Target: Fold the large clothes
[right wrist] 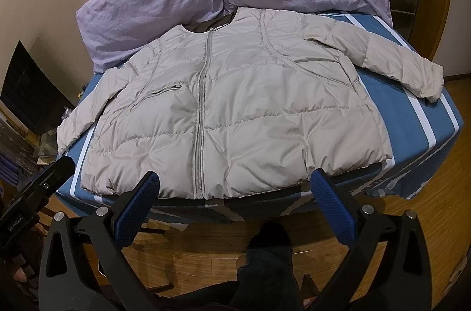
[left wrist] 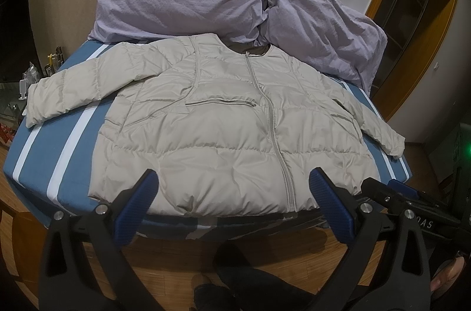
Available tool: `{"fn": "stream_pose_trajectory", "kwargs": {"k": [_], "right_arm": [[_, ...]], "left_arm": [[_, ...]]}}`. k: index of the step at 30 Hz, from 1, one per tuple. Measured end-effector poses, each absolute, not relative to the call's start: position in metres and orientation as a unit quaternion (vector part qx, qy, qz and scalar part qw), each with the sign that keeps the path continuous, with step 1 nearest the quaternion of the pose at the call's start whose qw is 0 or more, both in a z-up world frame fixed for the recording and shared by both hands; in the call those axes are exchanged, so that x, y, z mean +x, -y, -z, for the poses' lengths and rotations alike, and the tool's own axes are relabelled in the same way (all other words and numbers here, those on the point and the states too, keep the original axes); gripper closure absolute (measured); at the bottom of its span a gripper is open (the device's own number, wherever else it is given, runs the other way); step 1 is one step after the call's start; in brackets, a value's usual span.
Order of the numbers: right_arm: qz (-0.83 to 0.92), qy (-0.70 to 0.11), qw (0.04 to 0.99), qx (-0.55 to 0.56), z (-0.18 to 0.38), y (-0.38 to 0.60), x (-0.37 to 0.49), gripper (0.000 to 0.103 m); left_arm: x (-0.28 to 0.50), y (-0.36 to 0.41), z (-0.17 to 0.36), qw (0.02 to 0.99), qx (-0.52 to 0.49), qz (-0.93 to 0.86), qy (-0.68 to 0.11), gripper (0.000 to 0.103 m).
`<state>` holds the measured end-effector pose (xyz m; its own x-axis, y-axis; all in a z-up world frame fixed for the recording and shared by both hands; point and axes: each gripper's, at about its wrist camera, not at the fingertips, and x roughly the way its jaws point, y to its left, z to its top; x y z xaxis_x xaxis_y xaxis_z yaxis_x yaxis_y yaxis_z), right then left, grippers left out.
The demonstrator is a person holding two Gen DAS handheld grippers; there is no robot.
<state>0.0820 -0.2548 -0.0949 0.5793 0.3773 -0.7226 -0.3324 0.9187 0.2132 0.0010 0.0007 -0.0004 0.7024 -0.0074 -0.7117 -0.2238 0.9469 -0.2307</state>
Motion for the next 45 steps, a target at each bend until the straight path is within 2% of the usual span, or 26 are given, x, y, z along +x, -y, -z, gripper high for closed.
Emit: {"fn": "stream_pose_trajectory", "kwargs": {"k": [10, 13, 24, 36, 41, 45], "right_arm": [[-0.188, -0.424, 0.885, 0.047, 0.097, 0.264, 0.105, 0.001], [-0.181, -0.426, 0.885, 0.055, 0.098, 0.267, 0.115, 0.001], [-0.124, -0.423, 0.892, 0.100, 0.105, 0.309, 0.185, 0.001], [0.041, -0.410, 0.889, 0.201, 0.113, 0.435, 0.294, 0.001], [0.118, -0.408, 0.880, 0.211, 0.124, 0.491, 0.329, 0.001], [0.170, -0.407, 0.872, 0.214, 0.130, 0.527, 0.347, 0.005]], "left_arm": [[0.030, -0.010, 0.033, 0.904, -0.159, -0.060, -0.393, 0.002], [0.031, -0.008, 0.021, 0.902, -0.160, -0.063, -0.395, 0.002], [0.073, -0.018, 0.030, 0.892, -0.158, -0.086, -0.415, 0.002], [0.135, -0.027, 0.041, 0.881, -0.140, -0.102, -0.440, 0.002], [0.162, -0.029, 0.046, 0.878, -0.135, -0.101, -0.449, 0.002], [0.180, -0.030, 0.050, 0.874, -0.135, -0.100, -0.456, 0.002]]}}
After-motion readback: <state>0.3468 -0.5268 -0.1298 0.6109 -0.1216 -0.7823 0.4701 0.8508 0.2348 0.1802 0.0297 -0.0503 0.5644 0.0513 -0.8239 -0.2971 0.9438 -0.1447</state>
